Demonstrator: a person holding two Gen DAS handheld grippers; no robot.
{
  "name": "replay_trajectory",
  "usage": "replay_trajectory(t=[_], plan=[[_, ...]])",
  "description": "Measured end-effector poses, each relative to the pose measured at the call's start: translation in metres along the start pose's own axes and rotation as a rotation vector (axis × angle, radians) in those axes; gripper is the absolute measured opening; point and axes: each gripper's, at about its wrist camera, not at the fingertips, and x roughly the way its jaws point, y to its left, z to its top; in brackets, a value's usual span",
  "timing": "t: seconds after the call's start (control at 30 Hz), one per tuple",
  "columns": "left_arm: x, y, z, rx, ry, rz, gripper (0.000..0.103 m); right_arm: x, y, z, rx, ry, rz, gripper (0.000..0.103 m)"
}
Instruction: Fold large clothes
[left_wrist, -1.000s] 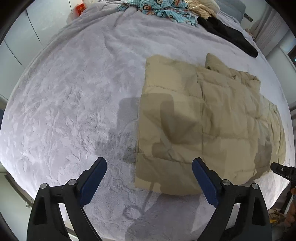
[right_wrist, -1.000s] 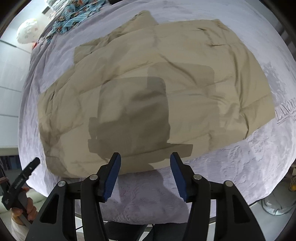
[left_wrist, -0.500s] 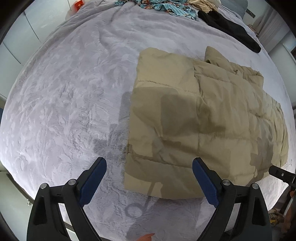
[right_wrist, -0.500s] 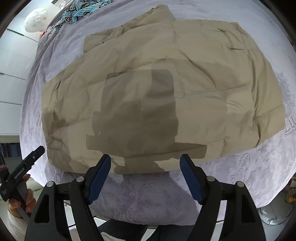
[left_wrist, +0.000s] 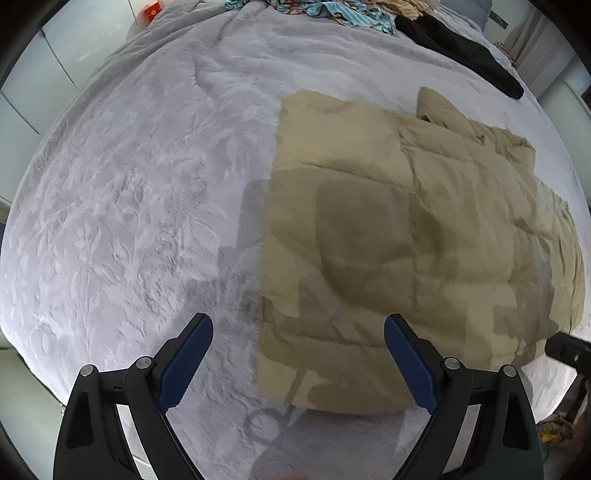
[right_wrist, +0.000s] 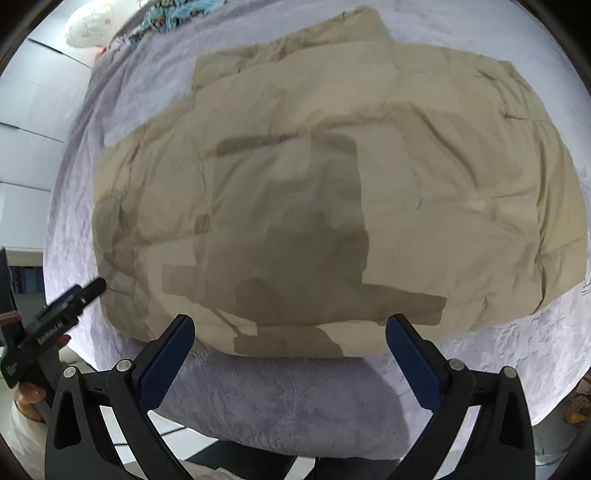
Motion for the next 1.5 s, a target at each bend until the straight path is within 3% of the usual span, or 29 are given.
replay_trajectory(t=[0.1,0.33,0.57,0.8,0.97,1.17,1.2,1.23,1.27,1.33,1.37,1.5], plan=[[0.006,0.016,0.008,-0.027,0.009,-0.029,0.094,0.006,0.001,-0.001,0.007,0.027,0.000,0.103],[0.015,0.038,0.023,-0.011,0.028,-0.243,0.094,0.009,0.000,-0.005,0.007,0.047,0.000,0.103],[0.049,0.058,0.044,-0.021,0.104,-0.431,0.094,0.007,-0.007,-0.009,0.034,0.054,-0.011,0.103],[0.084,0.033,0.059,0.028,0.187,-0.621,0.094,0.002,-0.018,-0.014,0.052,0.061,-0.032,0.103],[0.103,0.002,0.061,0.120,0.227,-0.617,0.095,-0.001,-0.018,-0.016,0.056,0.061,-0.037,0.103],[0.116,-0.011,0.062,0.112,0.250,-0.616,0.100,-0.005,-0.016,-0.016,0.052,0.050,-0.032,0.103],[0.115,-0.014,0.062,0.119,0.245,-0.606,0.098,-0.006,-0.017,-0.015,0.055,0.048,-0.030,0.103],[0.114,-0.019,0.062,0.131,0.240,-0.595,0.085,-0.007,-0.018,-0.015,0.060,0.046,-0.027,0.103],[0.112,-0.025,0.063,0.143,0.236,-0.598,0.065,-0.008,-0.019,-0.015,0.063,0.043,-0.025,0.103],[0.102,-0.033,0.064,0.146,0.236,-0.652,0.037,-0.011,-0.021,-0.014,0.070,0.032,-0.020,0.103],[0.094,-0.037,0.066,0.158,0.219,-0.650,0.029,-0.014,-0.023,-0.013,0.073,0.023,-0.019,0.103],[0.066,-0.045,0.066,0.183,0.176,-0.658,0.023,-0.032,-0.034,-0.007,0.090,-0.055,-0.020,0.103]])
